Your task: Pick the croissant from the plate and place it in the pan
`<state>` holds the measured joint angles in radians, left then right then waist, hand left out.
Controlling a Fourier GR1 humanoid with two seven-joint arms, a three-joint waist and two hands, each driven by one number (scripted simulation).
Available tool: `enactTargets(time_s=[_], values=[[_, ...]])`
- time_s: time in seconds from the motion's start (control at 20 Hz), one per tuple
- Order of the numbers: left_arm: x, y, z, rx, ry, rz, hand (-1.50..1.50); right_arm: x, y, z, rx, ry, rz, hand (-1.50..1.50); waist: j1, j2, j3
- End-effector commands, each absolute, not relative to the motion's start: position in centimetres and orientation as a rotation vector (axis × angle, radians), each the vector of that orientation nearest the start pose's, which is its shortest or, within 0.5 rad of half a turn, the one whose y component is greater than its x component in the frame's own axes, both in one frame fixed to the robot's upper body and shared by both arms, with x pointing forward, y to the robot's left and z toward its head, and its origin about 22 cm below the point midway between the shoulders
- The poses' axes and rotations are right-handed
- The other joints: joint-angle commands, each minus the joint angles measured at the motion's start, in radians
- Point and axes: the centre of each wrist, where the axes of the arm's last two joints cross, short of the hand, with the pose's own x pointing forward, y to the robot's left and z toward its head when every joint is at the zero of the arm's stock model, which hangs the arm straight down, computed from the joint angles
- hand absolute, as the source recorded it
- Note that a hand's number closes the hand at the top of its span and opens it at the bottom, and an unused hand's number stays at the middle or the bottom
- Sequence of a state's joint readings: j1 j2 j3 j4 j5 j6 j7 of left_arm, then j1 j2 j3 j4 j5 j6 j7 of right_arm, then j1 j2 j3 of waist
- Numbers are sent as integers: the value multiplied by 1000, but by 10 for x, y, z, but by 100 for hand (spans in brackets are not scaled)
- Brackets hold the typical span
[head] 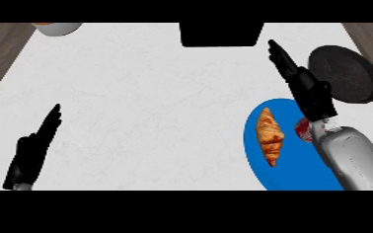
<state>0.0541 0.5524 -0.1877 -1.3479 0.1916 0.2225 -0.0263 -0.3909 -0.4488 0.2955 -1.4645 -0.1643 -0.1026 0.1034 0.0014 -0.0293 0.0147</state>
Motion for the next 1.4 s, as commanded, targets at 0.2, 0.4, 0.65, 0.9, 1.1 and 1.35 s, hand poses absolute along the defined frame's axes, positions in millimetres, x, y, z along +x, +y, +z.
enactTargets(time_s=[0.2, 0.4, 0.65, 0.9, 1.1, 1.35], values=[[275, 302, 37, 303, -1619, -104, 0, 315, -253, 57, 273, -1410, 761, 150, 12, 40, -13], [287, 286, 41, 224, -1614, -25, 0, 297, -296, 56, -51, -1608, 913, -150, -34, 29, -13], [284, 283, 32, 237, -1607, -10, 0, 283, -361, 115, -304, -1760, 988, -150, -41, 24, -15], [293, 291, 54, 210, -1620, -39, 0, 282, -368, 183, -353, -1631, 1168, -150, -15, 26, -16], [297, 276, 56, 211, -1611, -55, 0, 282, -360, 248, -427, -1451, 1396, -150, -6, 27, -18], [298, 283, 54, 204, -1610, -49, 0, 280, -318, 284, -463, -1389, 1424, -150, 8, 29, -17]])
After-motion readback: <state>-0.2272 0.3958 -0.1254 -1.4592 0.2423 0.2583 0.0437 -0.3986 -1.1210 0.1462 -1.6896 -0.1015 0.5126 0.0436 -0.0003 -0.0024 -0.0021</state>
